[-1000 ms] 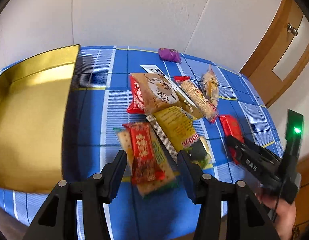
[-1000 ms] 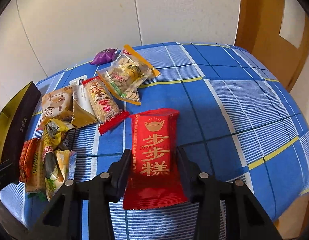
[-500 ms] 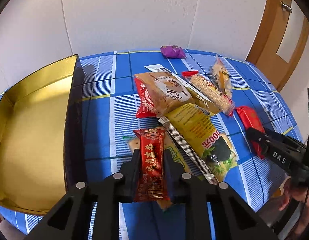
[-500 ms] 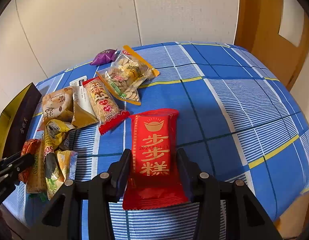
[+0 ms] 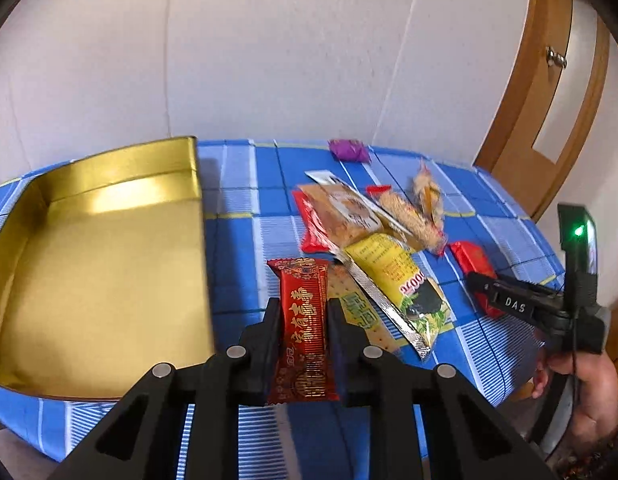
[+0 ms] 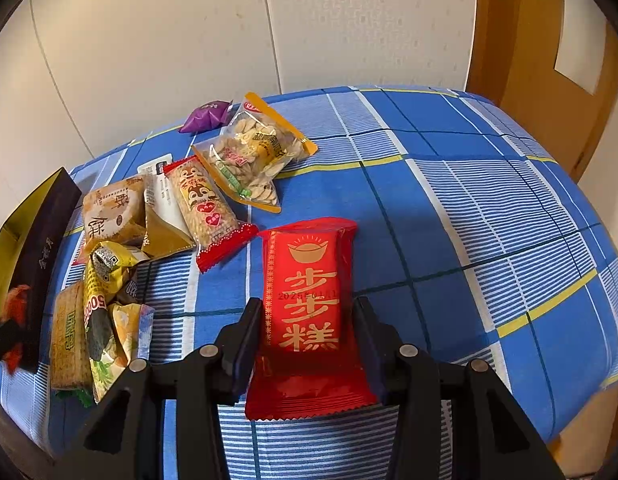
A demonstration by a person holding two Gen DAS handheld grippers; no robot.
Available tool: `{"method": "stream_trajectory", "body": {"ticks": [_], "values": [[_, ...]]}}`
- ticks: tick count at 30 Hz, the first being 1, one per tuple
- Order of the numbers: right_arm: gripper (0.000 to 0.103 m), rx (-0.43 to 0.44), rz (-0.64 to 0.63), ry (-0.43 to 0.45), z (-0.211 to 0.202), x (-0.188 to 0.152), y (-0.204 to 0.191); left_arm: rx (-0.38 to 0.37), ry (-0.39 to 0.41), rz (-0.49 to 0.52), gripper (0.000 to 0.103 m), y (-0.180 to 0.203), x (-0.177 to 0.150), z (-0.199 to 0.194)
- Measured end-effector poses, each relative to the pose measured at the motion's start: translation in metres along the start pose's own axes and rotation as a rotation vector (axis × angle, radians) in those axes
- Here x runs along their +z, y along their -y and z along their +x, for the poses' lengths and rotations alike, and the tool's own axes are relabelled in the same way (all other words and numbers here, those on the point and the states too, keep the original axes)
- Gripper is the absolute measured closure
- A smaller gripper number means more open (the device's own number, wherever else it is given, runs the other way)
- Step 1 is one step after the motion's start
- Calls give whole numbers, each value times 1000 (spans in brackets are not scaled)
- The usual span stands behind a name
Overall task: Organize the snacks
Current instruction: 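Release the red candy bar into the tray with left while right holds packet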
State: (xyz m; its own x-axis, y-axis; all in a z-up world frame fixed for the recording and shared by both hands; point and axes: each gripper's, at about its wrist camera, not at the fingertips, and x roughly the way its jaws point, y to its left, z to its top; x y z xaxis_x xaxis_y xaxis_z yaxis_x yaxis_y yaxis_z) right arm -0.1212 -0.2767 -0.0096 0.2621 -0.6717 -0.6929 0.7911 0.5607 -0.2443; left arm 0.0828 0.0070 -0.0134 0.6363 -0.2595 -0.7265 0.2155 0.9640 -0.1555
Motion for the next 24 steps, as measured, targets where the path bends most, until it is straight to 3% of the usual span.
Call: {"method": "stream_trajectory", "body": {"ticks": [8, 10, 24], "values": [[59, -7, 39, 20, -4, -1, 7, 79, 37, -40, 81, -52, 10, -20], [63, -2, 51, 26, -5, -1, 9, 101, 30, -63, 81, -68, 9, -21], [65, 9, 85, 94, -20, 0, 14, 310, -48, -166, 81, -181, -1, -25]]}}
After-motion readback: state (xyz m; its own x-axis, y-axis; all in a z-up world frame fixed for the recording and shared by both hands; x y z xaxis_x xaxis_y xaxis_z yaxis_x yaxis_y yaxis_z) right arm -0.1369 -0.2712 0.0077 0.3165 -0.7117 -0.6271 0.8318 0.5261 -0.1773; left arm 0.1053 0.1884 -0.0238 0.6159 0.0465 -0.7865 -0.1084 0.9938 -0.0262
